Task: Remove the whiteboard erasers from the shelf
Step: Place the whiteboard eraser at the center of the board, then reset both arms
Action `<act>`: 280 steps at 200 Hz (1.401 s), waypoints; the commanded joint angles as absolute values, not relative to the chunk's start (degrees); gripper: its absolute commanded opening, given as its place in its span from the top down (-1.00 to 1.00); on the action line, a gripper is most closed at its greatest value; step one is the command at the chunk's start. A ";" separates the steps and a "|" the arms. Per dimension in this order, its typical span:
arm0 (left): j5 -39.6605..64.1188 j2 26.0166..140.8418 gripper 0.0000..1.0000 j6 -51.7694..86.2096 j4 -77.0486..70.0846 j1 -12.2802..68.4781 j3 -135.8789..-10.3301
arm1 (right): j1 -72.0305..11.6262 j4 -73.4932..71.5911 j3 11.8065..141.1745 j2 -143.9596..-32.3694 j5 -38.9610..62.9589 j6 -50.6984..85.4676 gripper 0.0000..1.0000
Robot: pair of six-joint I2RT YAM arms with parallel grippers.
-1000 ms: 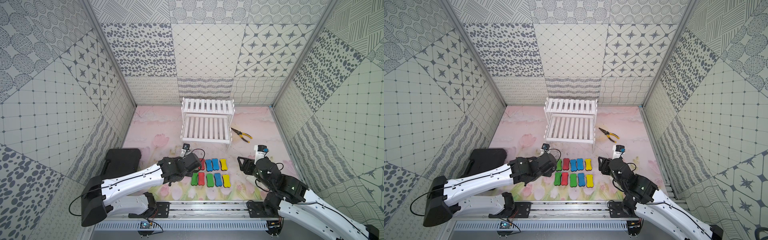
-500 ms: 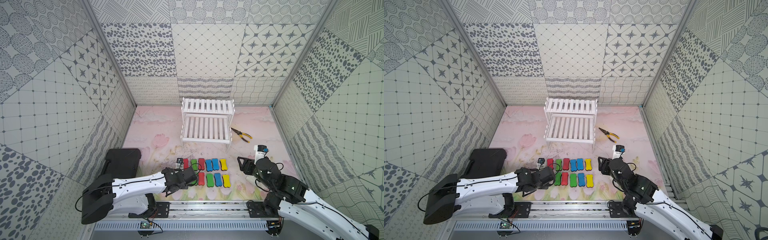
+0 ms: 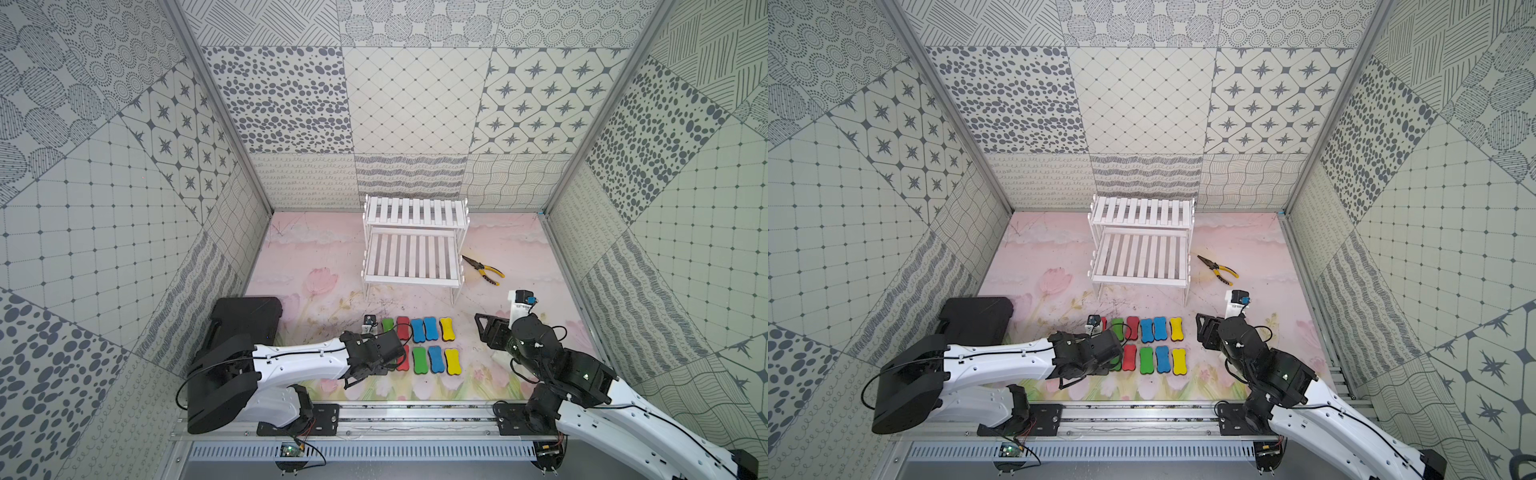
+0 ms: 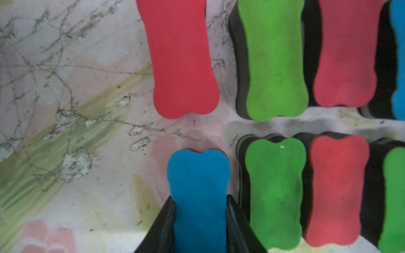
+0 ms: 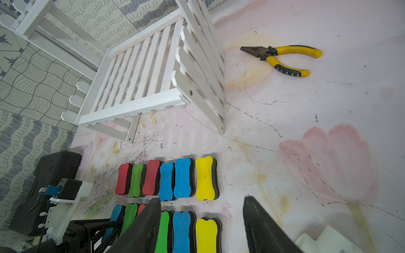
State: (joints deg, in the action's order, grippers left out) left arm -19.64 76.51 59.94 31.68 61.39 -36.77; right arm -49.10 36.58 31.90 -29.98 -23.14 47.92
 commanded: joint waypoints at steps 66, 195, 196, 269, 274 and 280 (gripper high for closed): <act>-20.99 71.79 -0.46 60.95 35.83 61.18 -37.97 | -48.86 34.99 32.34 -29.17 -23.20 48.25 -0.33; -32.03 52.23 -0.99 40.42 38.17 42.35 -46.79 | -48.81 34.82 33.31 -30.65 -25.81 48.10 -0.94; -31.92 52.13 -0.99 40.03 37.63 42.22 -46.64 | -48.84 34.77 33.31 -30.66 -25.83 48.09 -0.94; -39.37 59.78 -0.99 26.54 7.50 26.66 -40.80 | -48.86 33.84 34.01 -31.81 -28.43 45.84 -0.95; -37.70 61.05 -0.99 24.84 5.18 25.14 -40.55 | -48.82 33.84 34.01 -31.73 -28.68 45.79 -0.95; -35.20 62.53 -0.99 23.04 1.98 23.23 -39.95 | -48.86 33.86 33.93 -31.61 -28.89 45.77 -0.95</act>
